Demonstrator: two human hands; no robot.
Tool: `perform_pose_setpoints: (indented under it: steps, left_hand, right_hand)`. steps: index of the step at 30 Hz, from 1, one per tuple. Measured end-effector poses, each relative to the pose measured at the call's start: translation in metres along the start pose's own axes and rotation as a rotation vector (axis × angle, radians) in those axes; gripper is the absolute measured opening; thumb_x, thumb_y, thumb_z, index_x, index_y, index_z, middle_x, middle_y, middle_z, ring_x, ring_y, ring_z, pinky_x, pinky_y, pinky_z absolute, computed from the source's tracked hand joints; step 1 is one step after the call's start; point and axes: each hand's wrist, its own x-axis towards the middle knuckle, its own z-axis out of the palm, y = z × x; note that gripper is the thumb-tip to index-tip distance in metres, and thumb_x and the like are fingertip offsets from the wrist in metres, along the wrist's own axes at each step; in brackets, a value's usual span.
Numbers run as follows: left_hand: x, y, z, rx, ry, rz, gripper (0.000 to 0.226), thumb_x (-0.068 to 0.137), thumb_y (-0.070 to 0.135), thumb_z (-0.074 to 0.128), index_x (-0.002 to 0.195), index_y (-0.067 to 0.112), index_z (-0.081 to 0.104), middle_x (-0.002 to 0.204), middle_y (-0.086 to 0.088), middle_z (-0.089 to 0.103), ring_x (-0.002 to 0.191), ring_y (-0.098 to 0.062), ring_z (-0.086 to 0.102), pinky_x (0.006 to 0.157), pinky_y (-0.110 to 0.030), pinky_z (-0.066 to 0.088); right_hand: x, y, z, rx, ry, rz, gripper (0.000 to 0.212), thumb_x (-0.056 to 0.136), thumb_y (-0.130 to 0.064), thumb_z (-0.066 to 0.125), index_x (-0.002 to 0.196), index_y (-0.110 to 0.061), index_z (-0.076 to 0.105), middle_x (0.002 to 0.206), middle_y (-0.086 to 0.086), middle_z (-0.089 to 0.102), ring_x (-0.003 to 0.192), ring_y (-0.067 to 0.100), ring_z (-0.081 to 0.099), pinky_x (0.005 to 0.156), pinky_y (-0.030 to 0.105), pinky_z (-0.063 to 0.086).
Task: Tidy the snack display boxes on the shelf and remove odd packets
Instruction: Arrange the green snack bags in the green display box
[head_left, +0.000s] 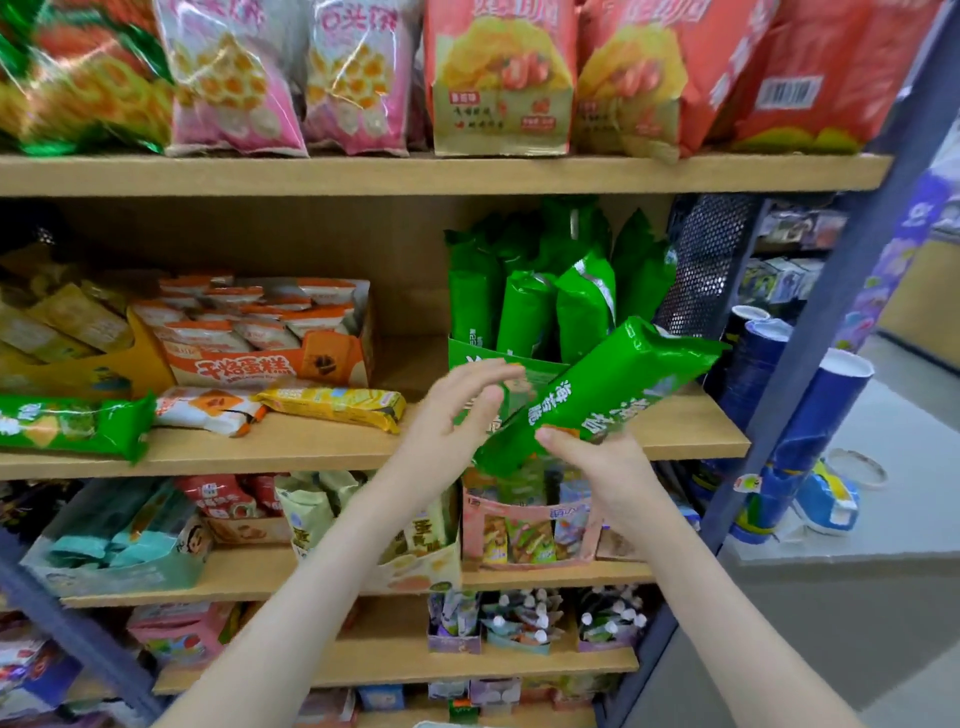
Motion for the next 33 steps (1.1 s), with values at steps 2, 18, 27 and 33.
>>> perform_pose_setpoints:
  steps: [2, 18, 27, 33]
  left_hand:
    - [0.013, -0.012, 0.002, 0.114, 0.11, 0.053, 0.031, 0.101, 0.036, 0.037, 0.127, 0.042, 0.052, 0.141, 0.005, 0.05, 0.136, -0.007, 0.037, 0.113, -0.032, 0.029]
    - [0.055, -0.037, 0.055, 0.851, 0.215, 0.417, 0.042, 0.065, 0.004, 0.085, 0.101, 0.022, 0.073, 0.078, -0.001, 0.055, 0.078, -0.024, 0.057, 0.084, -0.037, 0.026]
    - [0.056, -0.009, 0.065, 0.884, 0.37, 0.504, 0.048, 0.08, 0.008, 0.059, 0.124, 0.027, 0.066, 0.134, -0.012, 0.056, 0.125, -0.026, 0.044, 0.101, -0.046, 0.023]
    - [0.067, -0.012, 0.054, 1.156, 0.424, 0.523, 0.054, 0.085, 0.016, 0.06, 0.137, 0.027, 0.054, 0.149, -0.007, 0.045, 0.142, -0.027, 0.03, 0.113, -0.053, 0.007]
  right_hand:
    - [0.008, -0.009, 0.0, -0.054, 0.085, -0.089, 0.051, 0.072, -0.009, 0.081, 0.115, -0.016, 0.054, 0.102, -0.005, 0.068, 0.089, 0.0, 0.066, 0.08, 0.015, 0.049]
    - [0.019, -0.044, -0.032, -0.18, 0.556, -0.27, 0.072, 0.084, -0.013, 0.073, 0.138, -0.015, 0.025, 0.115, -0.009, 0.048, 0.103, 0.009, 0.049, 0.081, 0.005, 0.034]
    - [0.003, -0.047, -0.04, -0.239, 0.4, -0.464, 0.072, 0.079, -0.005, 0.074, 0.126, -0.015, 0.021, 0.114, -0.012, 0.043, 0.096, -0.02, 0.05, 0.082, 0.004, 0.04]
    - [-0.003, -0.052, -0.042, -0.042, 0.083, -0.407, 0.06, 0.075, -0.011, 0.061, 0.122, -0.041, 0.04, 0.124, -0.01, 0.058, 0.119, 0.014, 0.054, 0.097, 0.033, 0.047]
